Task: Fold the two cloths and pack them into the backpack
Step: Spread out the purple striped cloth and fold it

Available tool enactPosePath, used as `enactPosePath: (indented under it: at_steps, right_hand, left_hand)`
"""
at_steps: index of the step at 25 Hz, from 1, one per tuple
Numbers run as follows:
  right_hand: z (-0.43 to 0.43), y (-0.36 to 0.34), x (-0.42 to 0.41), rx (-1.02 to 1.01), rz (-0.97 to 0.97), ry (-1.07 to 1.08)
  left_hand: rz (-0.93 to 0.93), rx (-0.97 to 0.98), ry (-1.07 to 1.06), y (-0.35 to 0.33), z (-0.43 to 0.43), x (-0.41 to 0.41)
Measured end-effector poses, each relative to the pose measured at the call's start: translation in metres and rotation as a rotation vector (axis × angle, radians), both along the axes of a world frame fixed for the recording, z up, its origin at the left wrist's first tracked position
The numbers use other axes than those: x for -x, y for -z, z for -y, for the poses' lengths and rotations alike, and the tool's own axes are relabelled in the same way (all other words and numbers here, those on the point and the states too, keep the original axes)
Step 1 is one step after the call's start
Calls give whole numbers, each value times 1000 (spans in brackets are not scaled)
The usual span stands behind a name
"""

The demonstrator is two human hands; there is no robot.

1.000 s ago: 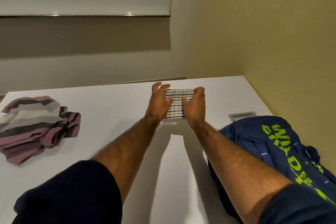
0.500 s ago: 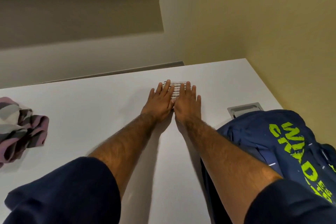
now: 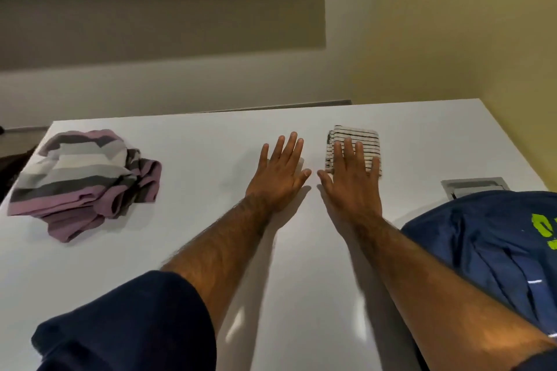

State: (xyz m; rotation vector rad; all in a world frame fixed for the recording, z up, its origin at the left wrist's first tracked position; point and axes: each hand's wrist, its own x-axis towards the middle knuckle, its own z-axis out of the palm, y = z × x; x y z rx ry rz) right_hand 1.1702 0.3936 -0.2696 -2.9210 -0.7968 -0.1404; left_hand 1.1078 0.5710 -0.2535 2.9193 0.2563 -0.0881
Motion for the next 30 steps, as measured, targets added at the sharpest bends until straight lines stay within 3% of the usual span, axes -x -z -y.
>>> enactPosePath:
  at_steps: [8, 12, 15, 19, 25, 28, 30]
  right_hand:
    - [-125, -14, 153, 115, -183, -263]
    - [-190, -32, 216, 111, -158, -368]
    - [-225, -43, 251, 125, -131, -385]
    - [-235, -55, 276, 132, -125, -392]
    - [-203, -68, 295, 177, -116, -327]
    - [-197, -84, 297, 26, -87, -309]
    - [-180, -92, 287, -261, -49, -195]
  left_hand:
    - [120, -281, -437, -25, -169, 242]
    - [133, -334, -619, -42, -237, 308]
    - [62, -454, -523, -46, -276, 327]
    - [-3, -452, -363, -56, -308, 312]
    - [-19, -254, -234, -80, -284, 313]
    - [43, -152, -191, -113, -229, 302]
    - [130, 58, -122, -139, -158, 305]
